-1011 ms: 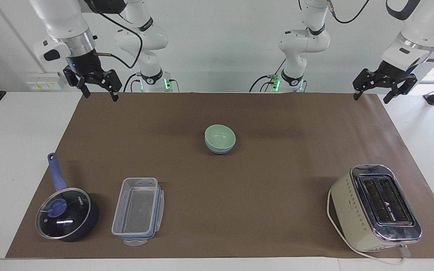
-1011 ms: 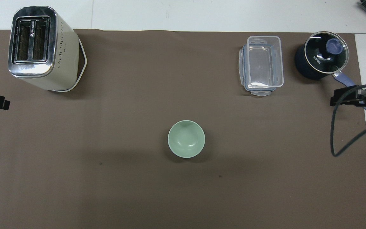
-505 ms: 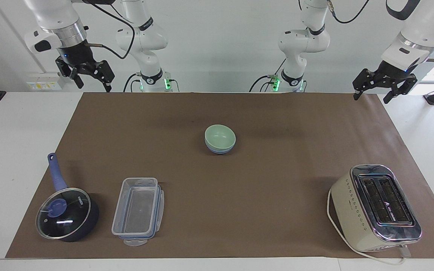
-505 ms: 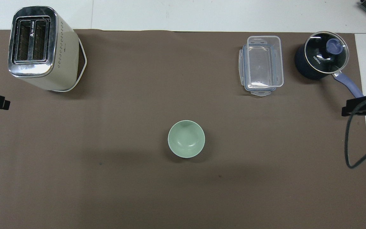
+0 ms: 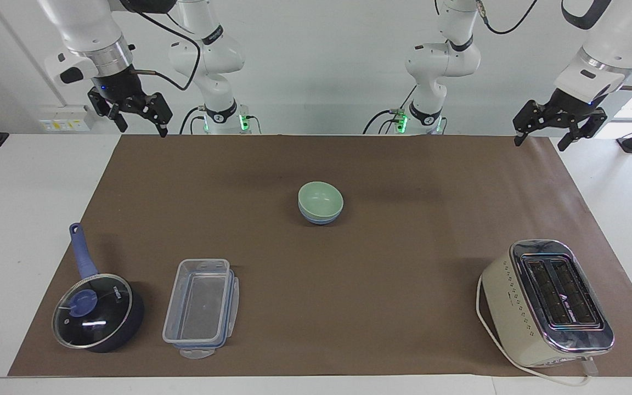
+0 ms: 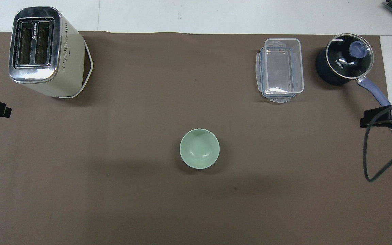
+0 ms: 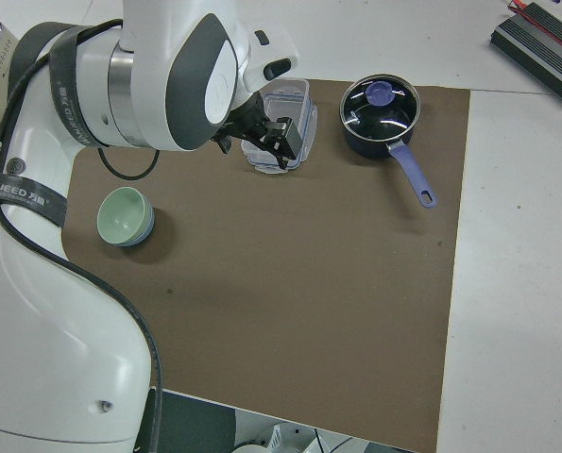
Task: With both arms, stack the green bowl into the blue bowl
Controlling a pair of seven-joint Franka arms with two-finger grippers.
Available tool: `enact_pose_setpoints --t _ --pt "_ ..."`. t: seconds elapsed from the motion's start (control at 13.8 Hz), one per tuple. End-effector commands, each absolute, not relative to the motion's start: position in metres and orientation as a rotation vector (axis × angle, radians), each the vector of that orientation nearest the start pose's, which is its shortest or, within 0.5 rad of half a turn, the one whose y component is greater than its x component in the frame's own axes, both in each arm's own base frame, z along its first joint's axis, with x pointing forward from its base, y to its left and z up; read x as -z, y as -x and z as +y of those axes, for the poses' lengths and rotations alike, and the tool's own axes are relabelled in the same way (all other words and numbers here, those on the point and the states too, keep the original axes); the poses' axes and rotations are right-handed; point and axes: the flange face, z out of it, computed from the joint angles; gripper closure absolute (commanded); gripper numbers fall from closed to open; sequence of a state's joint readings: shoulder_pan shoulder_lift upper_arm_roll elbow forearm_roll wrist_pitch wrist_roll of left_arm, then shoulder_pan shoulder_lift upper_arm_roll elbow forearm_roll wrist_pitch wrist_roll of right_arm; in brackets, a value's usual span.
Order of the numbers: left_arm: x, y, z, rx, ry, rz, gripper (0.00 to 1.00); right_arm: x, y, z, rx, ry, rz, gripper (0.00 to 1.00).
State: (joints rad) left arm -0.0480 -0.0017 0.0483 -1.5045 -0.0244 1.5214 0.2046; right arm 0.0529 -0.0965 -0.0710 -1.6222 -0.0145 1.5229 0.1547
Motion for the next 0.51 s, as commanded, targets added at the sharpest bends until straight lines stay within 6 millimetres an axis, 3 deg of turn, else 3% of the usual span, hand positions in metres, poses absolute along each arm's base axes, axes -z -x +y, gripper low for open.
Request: enact_pose_setpoints --t 0.0,0.43 --pt "-0.6569 -0.5464 -0.0025 0.042 3.13 0.336 0.0 -0.6741 -0.5135 -0.0229 0.011 3.156 0.243 0.0" --pt "-0.6569 -0.5464 -0.0025 0.042 3.13 0.336 0.0 -0.6731 -0.5142 -0.0239 0.02 3.168 0.176 0.0"
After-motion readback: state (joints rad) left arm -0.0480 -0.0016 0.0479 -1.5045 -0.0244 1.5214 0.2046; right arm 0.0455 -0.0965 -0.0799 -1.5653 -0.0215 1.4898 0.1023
